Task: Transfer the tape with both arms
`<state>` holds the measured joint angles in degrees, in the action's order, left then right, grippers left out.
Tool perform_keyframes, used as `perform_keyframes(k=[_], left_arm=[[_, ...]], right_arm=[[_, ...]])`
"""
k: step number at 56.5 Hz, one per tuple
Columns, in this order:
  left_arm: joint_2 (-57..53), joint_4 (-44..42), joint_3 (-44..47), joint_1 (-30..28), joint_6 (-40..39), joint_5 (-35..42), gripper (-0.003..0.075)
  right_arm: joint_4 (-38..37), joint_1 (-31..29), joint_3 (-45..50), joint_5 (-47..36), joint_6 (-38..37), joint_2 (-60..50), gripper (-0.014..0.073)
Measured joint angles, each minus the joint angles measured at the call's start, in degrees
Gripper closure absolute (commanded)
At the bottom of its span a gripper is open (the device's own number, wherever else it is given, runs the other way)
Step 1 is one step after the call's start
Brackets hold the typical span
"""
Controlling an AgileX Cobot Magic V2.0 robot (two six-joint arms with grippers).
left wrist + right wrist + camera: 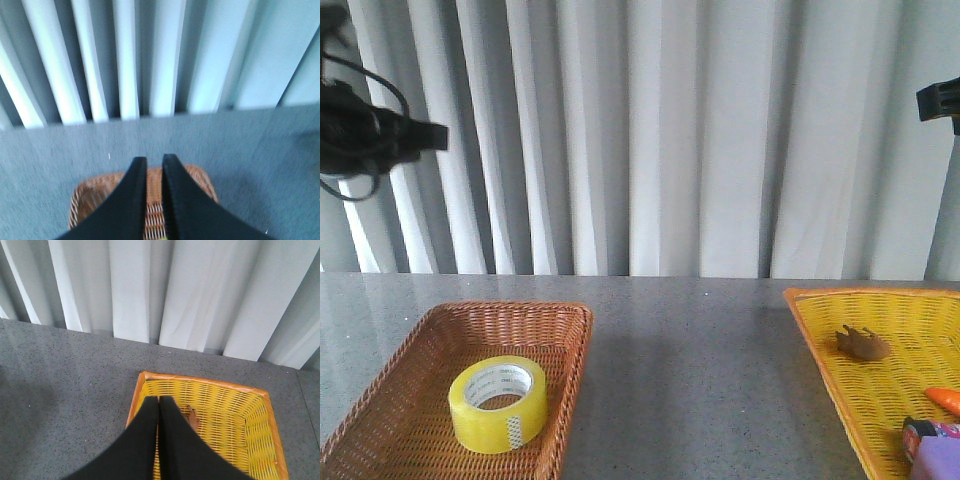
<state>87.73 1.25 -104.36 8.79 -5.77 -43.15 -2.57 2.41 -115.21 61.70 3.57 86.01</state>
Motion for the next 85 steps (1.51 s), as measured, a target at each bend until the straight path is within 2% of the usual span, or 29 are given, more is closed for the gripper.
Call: perform_keyframes(k=[21,63,72,79,85], left_arm=[[-12.9,0.0,-0.1,0.0,2.8,-3.8,0.0727],[-16.6,-1.9,0.8,0.0,2.8,-6.0,0.0727],[-29.2,-4.4,10.7,0.0,2.8,-6.0,0.0727],[-44.1,-8.1,27.6,0.0,2.8,-2.0,0.0727],[-56.6,-9.9,43.1,0.0,2.8,5.2,0.0727]], right_arm=[[0.0,0.0,0.0,0.0,0.0,0.0,0.0601],[0.0,0.0,0.0,0.0,0.0,0.0,0.0601],[0.0,0.0,0.0,0.0,0.0,0.0,0.0601],[0.0,0.0,0.0,0.0,0.0,0.0,0.0601],[0.0,0.0,0.0,0.0,0.0,0.0,0.0601]])
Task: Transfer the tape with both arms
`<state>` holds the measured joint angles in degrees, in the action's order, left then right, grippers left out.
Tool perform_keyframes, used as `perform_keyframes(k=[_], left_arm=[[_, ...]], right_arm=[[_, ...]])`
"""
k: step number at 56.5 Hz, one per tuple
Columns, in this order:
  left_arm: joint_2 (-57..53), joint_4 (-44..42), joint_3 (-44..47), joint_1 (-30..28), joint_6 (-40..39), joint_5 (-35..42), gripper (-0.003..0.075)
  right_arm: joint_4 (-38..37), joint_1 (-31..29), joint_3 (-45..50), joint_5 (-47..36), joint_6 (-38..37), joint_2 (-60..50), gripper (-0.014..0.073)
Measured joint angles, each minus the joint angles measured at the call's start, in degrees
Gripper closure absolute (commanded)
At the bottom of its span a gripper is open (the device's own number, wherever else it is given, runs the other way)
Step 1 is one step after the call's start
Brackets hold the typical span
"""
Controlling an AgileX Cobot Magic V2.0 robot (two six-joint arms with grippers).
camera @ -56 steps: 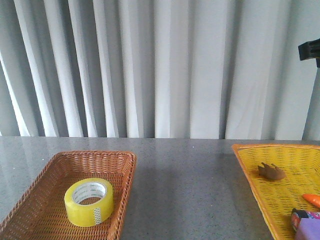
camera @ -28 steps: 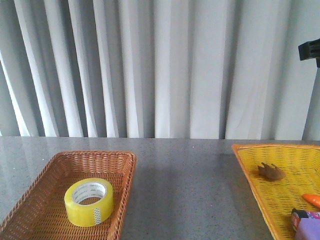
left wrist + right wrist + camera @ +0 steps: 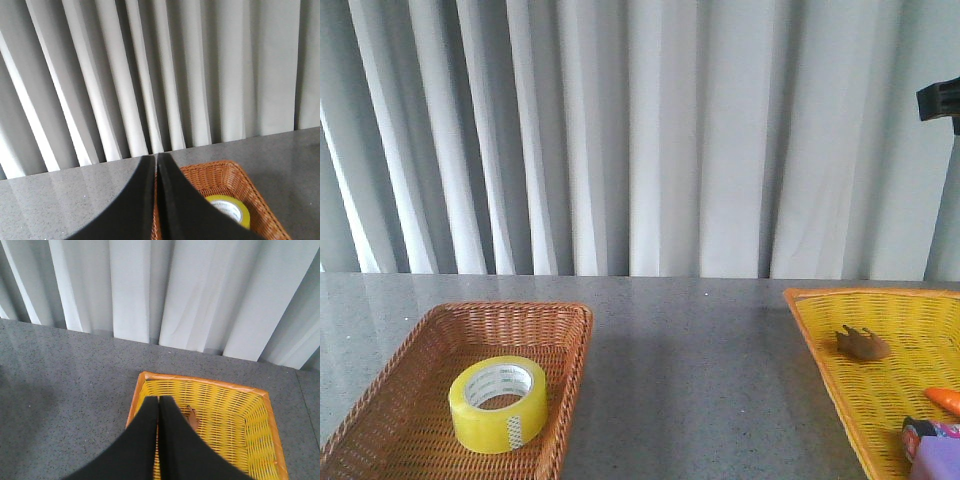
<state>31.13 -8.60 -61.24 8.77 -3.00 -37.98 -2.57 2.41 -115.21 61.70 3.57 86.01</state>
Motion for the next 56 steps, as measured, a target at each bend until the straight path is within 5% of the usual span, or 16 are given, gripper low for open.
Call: perform_keyframes(k=[16,28,56], left_arm=[[-27.8,-1.3,40.3,0.0,-1.0,18.9,0.0727],[-31.7,-1.3,59.8,0.0,-7.5,31.2,0.0727],[-31.7,-1.5,62.6,-6.5,-10.2,27.8,0.0726]], right_arm=[[0.0,0.0,0.0,0.0,0.0,0.0,0.0601],[0.1,0.0,0.0,0.1,0.0,0.0,0.0601],[0.1,0.0,0.0,0.1,0.0,0.0,0.0601]])
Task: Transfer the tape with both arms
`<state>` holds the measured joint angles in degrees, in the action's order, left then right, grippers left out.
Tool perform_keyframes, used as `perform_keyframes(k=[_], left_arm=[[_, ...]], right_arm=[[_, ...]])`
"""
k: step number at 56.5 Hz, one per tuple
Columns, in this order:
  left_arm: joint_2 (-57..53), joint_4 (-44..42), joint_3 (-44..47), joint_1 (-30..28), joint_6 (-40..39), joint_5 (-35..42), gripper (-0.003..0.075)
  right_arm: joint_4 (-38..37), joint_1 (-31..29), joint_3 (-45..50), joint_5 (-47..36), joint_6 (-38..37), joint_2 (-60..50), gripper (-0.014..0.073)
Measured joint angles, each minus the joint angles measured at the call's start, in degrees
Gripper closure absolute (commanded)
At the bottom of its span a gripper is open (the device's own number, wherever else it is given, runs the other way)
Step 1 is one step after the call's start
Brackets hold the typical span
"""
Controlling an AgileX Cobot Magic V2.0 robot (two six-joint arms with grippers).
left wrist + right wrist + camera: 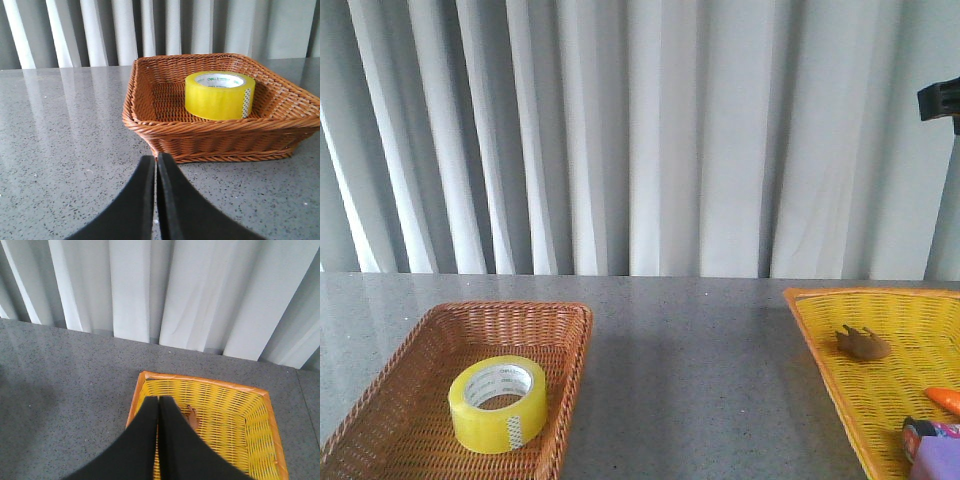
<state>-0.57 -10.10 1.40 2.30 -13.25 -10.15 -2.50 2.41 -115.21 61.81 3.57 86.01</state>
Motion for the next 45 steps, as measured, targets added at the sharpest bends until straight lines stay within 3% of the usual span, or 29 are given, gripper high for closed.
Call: perform_keyframes(k=[45], left_arm=[[0.0,2.5,0.0,-3.1,-0.1,0.0,0.0726]], right_arm=[[0.0,0.0,0.0,0.0,0.0,0.0,0.0601]])
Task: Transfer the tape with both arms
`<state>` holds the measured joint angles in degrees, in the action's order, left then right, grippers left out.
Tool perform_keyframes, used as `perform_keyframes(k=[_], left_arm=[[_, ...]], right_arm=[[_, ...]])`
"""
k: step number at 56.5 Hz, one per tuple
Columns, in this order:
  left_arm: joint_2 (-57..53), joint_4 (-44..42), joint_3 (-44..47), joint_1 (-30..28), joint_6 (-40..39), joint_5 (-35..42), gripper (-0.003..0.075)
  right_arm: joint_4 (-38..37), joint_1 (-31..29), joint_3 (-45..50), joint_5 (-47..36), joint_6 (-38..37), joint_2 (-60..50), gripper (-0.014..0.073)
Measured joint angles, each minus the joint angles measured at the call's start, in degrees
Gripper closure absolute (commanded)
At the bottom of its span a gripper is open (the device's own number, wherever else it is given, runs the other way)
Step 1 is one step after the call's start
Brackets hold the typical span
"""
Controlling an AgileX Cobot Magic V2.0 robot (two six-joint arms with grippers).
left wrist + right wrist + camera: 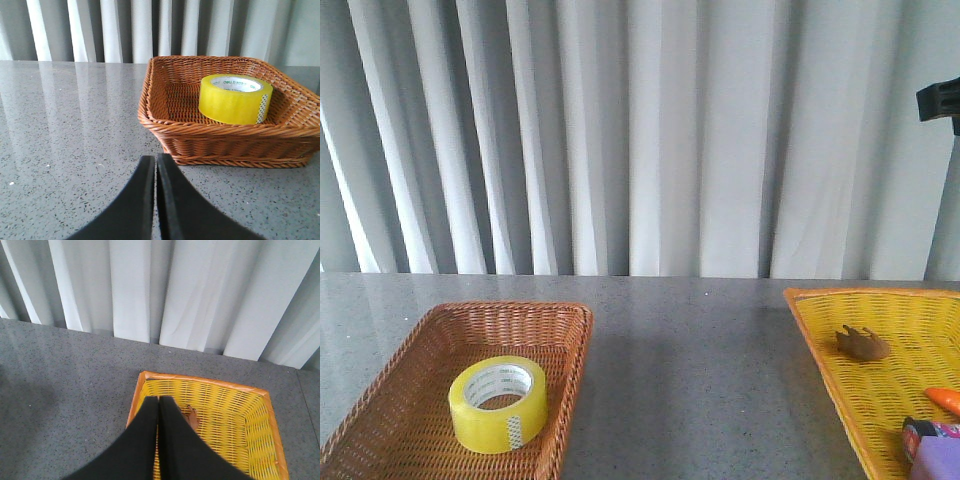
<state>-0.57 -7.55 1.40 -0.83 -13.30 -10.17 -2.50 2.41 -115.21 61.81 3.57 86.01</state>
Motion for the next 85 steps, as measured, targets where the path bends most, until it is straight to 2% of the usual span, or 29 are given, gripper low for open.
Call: perform_keyframes(k=[50,56,67,70,85], left_arm=[[0.0,0.0,0.0,0.0,0.0,0.0,0.0726],[0.0,0.0,0.0,0.0,0.0,0.0,0.0726],[0.0,0.0,0.0,0.0,0.0,0.0,0.0726],[0.0,0.0,0.0,0.0,0.0,0.0,0.0726],[0.0,0.0,0.0,0.0,0.0,0.0,0.0726]], right_arm=[[0.3,-0.6,1.9,-0.8,0.0,-1.0,0.0601],[0.2,-0.6,12.3,-7.3,0.0,-6.8,0.0601],[0.2,-0.6,44.4,-27.9,-0.1,-25.7,0.0601],[0.4,-0.6,52.4,-31.3,-0.1,-31.6,0.0601],[3.1,-0.6,84.2,-35.4,-0.1,-60.7,0.0601]])
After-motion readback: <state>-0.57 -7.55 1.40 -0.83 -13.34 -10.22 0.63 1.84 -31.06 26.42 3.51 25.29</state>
